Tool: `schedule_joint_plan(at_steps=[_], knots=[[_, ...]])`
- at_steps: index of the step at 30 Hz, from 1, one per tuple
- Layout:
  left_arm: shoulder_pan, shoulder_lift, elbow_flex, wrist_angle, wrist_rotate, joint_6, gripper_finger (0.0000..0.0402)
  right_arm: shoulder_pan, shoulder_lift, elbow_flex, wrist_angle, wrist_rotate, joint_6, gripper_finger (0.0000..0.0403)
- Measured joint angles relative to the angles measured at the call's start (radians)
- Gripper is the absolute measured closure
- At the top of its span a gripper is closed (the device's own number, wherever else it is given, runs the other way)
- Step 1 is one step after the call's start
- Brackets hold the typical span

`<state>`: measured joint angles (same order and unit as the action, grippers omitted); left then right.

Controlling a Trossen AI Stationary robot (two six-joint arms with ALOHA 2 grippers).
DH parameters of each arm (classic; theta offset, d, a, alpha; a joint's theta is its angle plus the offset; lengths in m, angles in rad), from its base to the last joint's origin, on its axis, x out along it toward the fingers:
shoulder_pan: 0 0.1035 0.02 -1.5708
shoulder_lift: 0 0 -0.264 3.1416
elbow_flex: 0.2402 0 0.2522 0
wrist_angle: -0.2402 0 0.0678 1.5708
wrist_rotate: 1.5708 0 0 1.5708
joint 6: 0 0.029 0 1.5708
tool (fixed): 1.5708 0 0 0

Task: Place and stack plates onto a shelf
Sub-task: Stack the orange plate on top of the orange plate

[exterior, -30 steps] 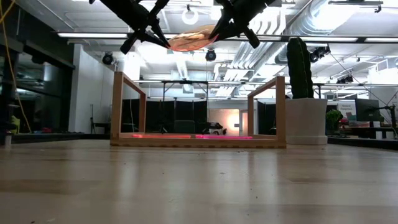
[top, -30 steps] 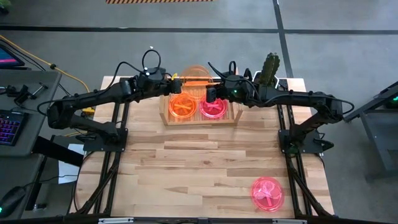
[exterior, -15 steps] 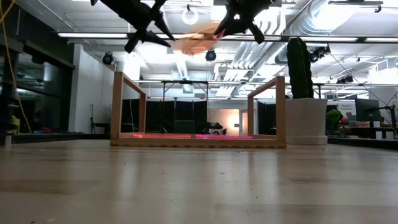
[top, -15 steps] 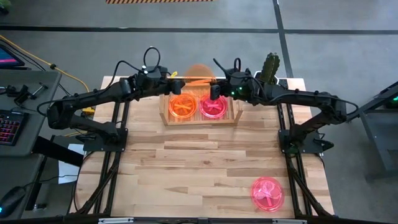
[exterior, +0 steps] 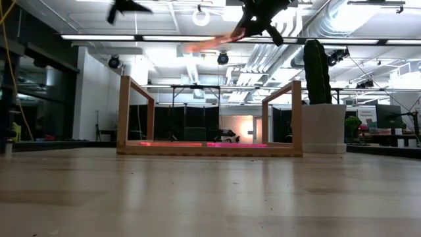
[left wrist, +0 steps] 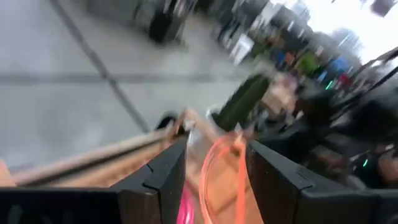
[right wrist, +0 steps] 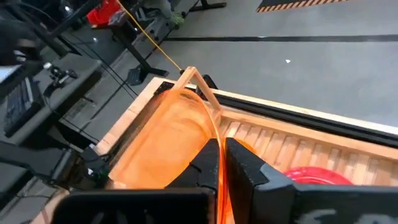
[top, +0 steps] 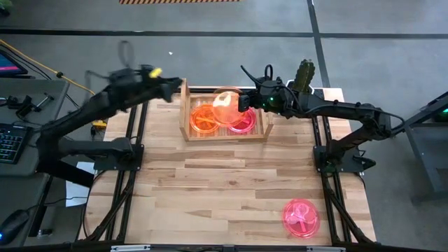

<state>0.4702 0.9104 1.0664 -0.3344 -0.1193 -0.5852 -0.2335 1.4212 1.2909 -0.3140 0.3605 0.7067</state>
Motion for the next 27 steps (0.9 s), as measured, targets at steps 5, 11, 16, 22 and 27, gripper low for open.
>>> schedule_joint_plan(at_steps=[5, 11, 16, 22, 27], knots=[[-0.015, -0.206, 0.001, -0.029, -0.019, 0.038, 0.0245, 0.0, 0.041, -0.019, 0.053, 0.001, 0.056, 0.0402], [-0.027, -0.424, 0.001, -0.124, -0.033, 0.035, 0.0245, -0.009, 0.162, -0.021, 0.227, -0.055, 0.102, 0.0403], [-0.027, -0.55, 0.001, -0.174, -0.081, 0.011, 0.0245, -0.03, 0.28, -0.02, 0.287, -0.036, 0.157, 0.0403], [-0.027, -0.586, 0.0, -0.171, -0.101, -0.003, 0.0245, -0.063, 0.41, -0.021, 0.291, -0.012, 0.235, 0.0403], [-0.027, -0.559, 0.0, -0.176, -0.098, -0.008, 0.0245, -0.066, 0.508, -0.021, 0.356, 0.014, 0.294, 0.0403]])
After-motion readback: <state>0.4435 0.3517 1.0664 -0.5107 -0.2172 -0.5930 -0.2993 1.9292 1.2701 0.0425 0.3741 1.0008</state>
